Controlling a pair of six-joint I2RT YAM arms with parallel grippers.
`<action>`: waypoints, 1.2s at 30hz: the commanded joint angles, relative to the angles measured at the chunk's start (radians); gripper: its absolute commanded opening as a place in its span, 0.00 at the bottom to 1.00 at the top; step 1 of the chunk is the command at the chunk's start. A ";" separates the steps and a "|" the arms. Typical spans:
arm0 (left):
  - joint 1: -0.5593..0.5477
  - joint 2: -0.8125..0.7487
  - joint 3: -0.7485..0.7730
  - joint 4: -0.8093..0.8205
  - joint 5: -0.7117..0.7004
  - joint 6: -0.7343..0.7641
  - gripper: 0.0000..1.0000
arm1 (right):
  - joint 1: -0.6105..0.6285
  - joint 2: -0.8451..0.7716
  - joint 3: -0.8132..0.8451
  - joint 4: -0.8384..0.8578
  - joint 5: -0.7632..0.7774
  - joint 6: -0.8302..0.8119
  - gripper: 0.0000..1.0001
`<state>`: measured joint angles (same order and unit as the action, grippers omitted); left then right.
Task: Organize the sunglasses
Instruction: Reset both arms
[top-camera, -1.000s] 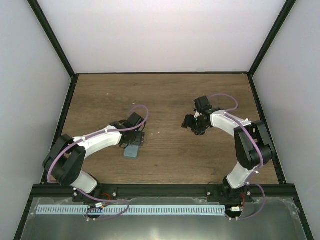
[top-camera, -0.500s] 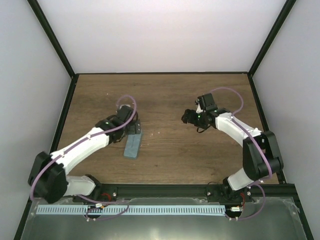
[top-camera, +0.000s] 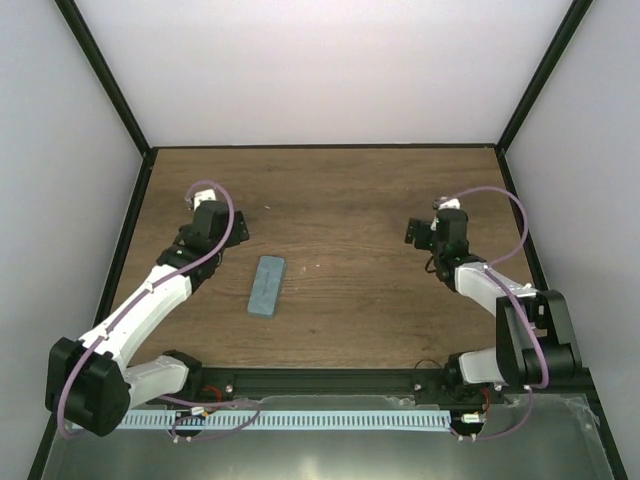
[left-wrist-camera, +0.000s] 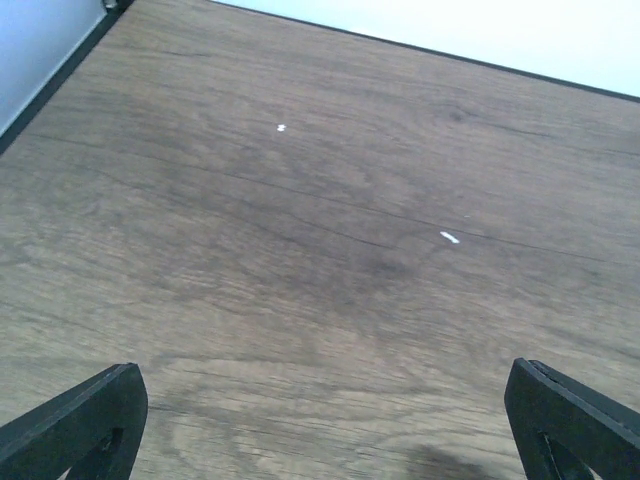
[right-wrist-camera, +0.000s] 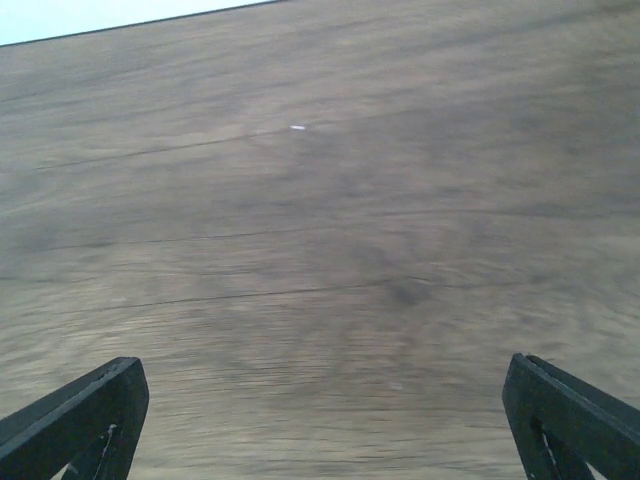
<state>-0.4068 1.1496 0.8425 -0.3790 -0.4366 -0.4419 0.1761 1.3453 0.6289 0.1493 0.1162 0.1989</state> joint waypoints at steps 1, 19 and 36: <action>0.059 -0.028 -0.075 0.107 -0.048 0.045 1.00 | -0.076 0.042 -0.115 0.410 0.042 -0.038 1.00; 0.370 0.005 -0.498 1.003 0.101 0.350 1.00 | -0.130 0.162 -0.277 0.861 0.105 -0.083 1.00; 0.449 0.378 -0.607 1.597 0.424 0.437 1.00 | -0.101 0.185 -0.413 1.131 -0.055 -0.196 1.00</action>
<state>0.0376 1.5303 0.3382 0.9298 -0.0772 -0.0261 0.0734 1.5131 0.2237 1.1679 0.1272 0.0513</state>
